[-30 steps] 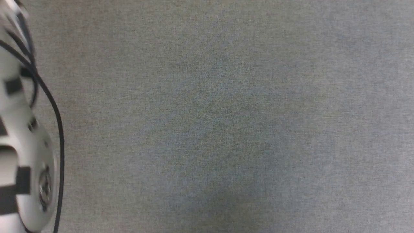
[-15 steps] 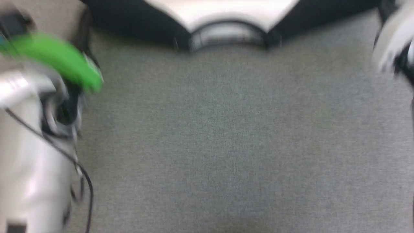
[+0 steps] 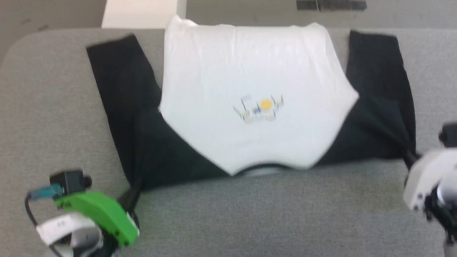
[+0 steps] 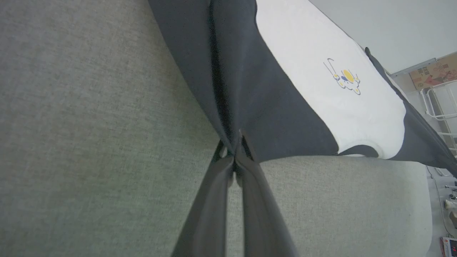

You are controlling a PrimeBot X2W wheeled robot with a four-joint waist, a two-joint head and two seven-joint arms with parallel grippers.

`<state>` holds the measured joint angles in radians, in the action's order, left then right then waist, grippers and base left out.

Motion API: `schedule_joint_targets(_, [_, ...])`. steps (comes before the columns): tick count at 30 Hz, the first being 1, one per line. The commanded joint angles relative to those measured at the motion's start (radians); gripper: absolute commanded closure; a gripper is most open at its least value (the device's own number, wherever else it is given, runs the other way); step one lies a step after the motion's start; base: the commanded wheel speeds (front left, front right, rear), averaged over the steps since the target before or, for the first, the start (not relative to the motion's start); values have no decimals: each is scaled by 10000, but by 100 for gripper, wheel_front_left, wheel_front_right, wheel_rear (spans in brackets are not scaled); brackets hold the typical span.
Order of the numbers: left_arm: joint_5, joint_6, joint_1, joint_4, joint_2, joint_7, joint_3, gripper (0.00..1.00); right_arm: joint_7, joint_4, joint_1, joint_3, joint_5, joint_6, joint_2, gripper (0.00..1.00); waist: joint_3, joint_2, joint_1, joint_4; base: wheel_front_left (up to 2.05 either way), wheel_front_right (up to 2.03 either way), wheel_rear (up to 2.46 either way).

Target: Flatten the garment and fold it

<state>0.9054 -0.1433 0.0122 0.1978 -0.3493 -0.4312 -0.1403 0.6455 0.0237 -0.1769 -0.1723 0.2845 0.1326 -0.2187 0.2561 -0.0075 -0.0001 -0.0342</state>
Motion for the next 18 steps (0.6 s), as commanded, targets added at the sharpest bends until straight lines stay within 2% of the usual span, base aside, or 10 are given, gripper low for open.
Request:
schedule_joint_targets(1, [73,-101,442,128,-113,-65,48,100,200,232,432,-226,-112,-19,155,100,-456,73,1,167,0,0,0])
schedule_joint_targets(11, [386,-336,2277,781,14,-40,74,100,1279,1815,2453,-1369,-390,-19,1286,100,-838,73,1,306,0,0,0])
schedule_joint_targets(18, [544,-343,2867,1498,-6,46,230,100,2011,3284,3302,-1931,-221,-19,1597,100,-993,73,1,394,0,0,0])
